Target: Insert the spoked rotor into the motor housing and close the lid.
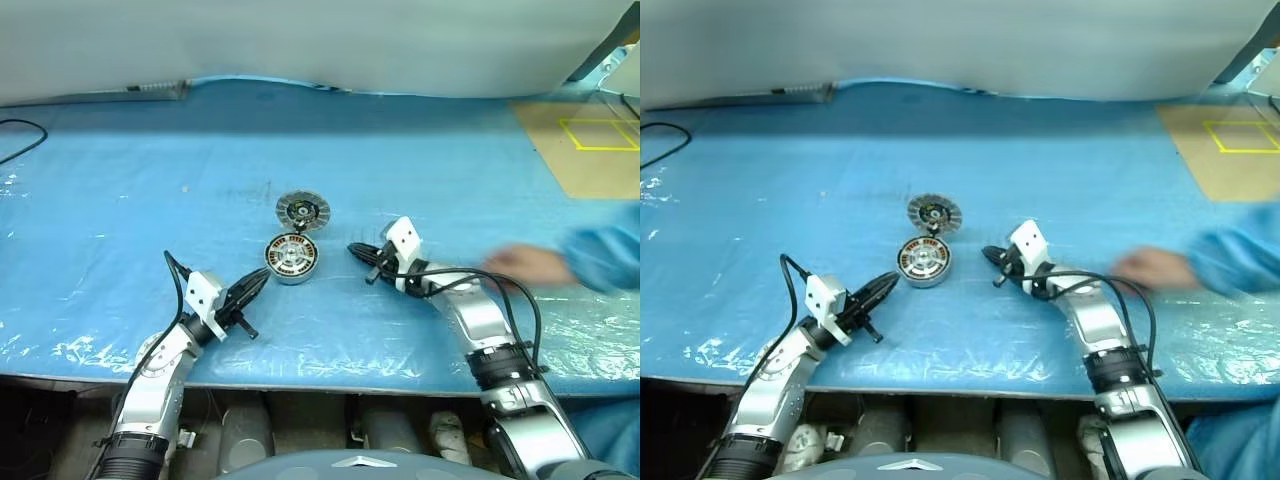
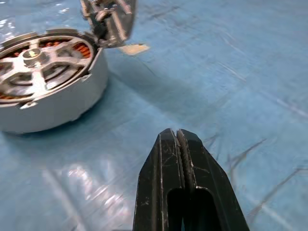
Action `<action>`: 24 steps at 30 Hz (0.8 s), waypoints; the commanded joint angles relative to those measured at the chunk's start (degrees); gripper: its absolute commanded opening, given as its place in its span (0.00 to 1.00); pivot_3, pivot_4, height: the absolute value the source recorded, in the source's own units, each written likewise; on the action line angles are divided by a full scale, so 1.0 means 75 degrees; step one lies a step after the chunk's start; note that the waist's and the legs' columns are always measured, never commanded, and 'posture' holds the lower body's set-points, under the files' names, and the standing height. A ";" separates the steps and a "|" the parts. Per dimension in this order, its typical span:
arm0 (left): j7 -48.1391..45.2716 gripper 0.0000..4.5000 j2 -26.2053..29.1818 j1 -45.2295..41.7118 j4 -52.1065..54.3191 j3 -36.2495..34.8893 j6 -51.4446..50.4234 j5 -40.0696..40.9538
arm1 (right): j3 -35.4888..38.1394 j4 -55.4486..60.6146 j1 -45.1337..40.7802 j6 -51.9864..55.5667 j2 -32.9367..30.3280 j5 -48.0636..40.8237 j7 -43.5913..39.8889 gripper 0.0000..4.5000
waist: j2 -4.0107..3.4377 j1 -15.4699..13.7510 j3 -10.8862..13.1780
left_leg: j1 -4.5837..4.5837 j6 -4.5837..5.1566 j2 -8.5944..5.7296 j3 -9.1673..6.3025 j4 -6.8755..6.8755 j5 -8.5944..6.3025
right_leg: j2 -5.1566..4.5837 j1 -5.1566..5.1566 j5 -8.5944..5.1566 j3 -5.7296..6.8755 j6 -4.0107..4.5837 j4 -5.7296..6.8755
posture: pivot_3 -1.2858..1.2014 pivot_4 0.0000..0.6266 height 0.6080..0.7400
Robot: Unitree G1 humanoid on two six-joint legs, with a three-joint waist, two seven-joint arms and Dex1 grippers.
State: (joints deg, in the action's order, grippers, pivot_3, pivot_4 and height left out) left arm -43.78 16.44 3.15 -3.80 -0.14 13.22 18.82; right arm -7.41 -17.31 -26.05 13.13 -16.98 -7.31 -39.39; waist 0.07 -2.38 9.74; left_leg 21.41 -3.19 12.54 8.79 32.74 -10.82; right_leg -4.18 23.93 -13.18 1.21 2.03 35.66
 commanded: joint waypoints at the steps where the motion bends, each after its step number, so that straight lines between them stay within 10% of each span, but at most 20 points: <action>1: -0.0024 0.05 -0.0004 -0.0049 -0.0007 -0.0065 0.0260 -0.0037 | 0.0138 -0.0664 -0.0817 -0.0461 0.0219 0.0129 0.0289 0.00 | 0.0000 0.0005 0.0000 | 0.0003 0.0000 0.0000 0.0001 0.0000 0.0000 | 0.0000 0.0003 0.0000 -0.0001 0.0000 0.0001 | 0.52 0.24 1.00; 9: 0.0342 0.05 -0.0015 0.0135 0.0703 0.0026 -0.0009 -0.0075 | 0.0384 -0.1461 -0.2161 -0.0620 0.0890 -0.0308 0.0039 0.00 | 0.0000 -0.0020 0.0000 | 0.0007 0.0001 0.0003 0.0001 0.0001 0.0000 | 0.0000 0.0004 0.0000 0.0003 0.0002 0.0003 | 0.52 0.24 1.00; 24: 0.0478 0.05 0.0043 0.0377 0.1222 0.0056 -0.0303 -0.0010 | -0.0446 0.1176 -0.1219 0.0721 0.0816 -0.1062 -0.1838 0.00 | 0.0000 -0.0015 0.0000 | 0.0003 0.0002 0.0007 0.0001 0.0003 0.0000 | 0.0001 0.0004 0.0000 0.0003 0.0002 0.0007 | 0.52 0.24 1.00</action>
State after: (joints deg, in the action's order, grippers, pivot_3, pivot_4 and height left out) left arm -40.39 16.36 5.65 2.91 0.39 10.91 18.52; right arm -10.28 -11.12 -35.26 18.26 -11.10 -13.88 -52.68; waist 0.07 -2.50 9.74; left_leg 21.43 -3.17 12.59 8.79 32.76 -10.82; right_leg -4.17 23.96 -13.18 1.23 2.05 35.71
